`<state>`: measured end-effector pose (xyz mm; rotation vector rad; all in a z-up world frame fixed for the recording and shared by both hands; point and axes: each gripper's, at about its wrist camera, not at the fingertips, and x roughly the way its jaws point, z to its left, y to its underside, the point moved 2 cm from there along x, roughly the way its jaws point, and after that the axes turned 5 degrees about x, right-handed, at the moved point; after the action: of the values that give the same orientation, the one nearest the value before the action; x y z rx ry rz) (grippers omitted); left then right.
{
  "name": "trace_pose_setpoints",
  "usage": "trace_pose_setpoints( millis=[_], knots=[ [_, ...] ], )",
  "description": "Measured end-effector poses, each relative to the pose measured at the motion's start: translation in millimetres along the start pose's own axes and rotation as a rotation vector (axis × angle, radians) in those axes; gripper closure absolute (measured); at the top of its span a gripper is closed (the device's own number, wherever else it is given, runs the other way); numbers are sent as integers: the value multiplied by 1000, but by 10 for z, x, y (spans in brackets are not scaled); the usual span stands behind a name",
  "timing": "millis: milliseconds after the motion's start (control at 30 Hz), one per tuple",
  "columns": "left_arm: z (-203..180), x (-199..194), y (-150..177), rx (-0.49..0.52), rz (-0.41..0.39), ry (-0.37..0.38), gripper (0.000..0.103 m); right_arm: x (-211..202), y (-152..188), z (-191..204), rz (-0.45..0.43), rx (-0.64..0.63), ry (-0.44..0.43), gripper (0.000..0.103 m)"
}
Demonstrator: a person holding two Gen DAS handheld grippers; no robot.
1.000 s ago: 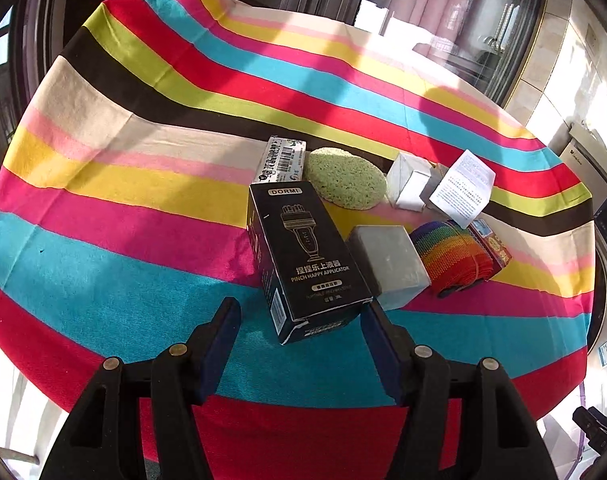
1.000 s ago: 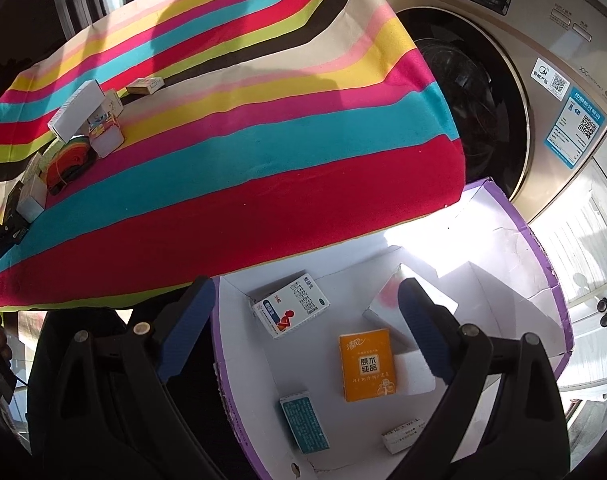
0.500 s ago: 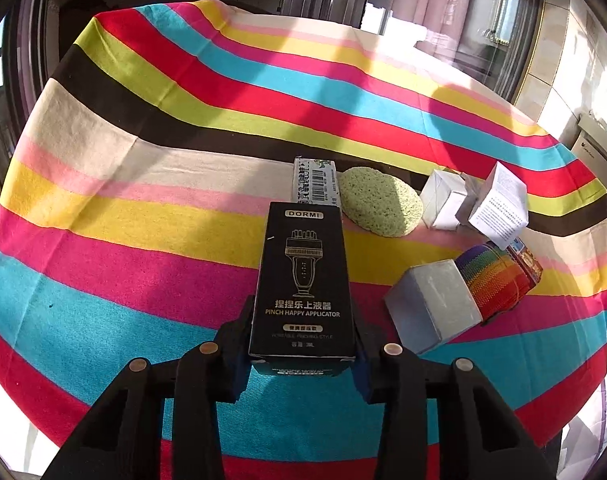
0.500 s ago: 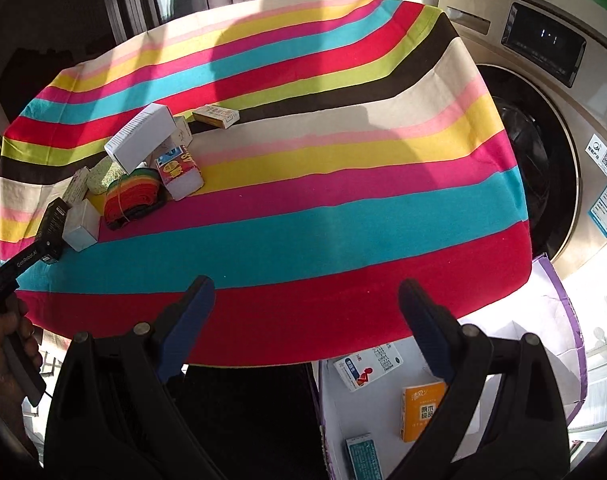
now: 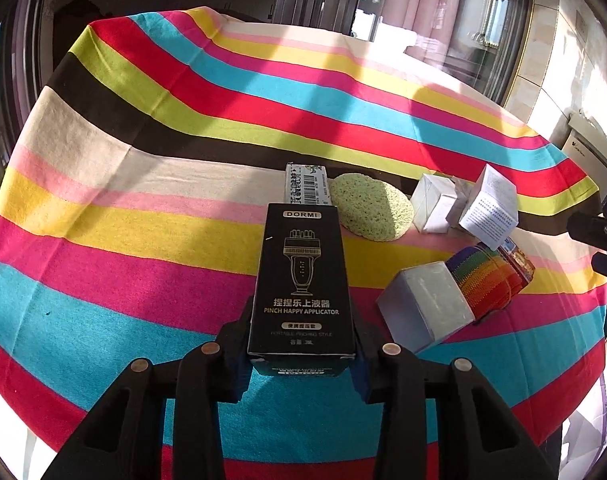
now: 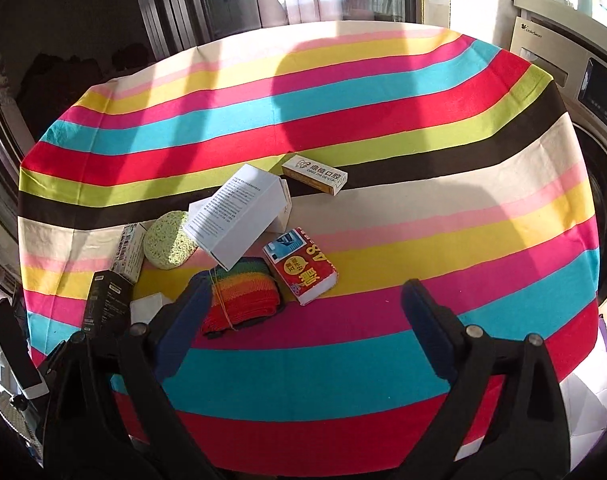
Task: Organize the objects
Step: 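Grasp the black DORMI box with left tool while right tool grasps the white leaflet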
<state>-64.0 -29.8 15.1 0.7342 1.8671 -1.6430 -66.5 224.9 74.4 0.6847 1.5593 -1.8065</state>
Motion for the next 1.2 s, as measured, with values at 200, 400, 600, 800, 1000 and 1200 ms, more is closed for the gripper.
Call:
trace_pose_setpoints(
  millis=[200, 400, 600, 800, 1000, 1200],
  knots=[
    [5, -138, -48, -8, -35, 10, 63, 256, -220, 325, 10, 49, 47, 6],
    [7, -288, -100, -18, -70, 34, 63, 471, -344, 545, 19, 39, 108, 6],
    [-9, -371, -154, -23, -89, 51, 63, 652, -410, 657, 36, 28, 153, 6],
    [-57, -388, -158, -20, -86, 64, 63, 768, -364, 704, 51, -18, 159, 28],
    [-141, -415, -164, -7, -86, 79, 63, 789, -275, 648, 51, -49, 112, 58],
    [-285, -448, -173, 22, -80, 91, 63, 537, -232, 532, -17, -75, 73, 58]
  ],
)
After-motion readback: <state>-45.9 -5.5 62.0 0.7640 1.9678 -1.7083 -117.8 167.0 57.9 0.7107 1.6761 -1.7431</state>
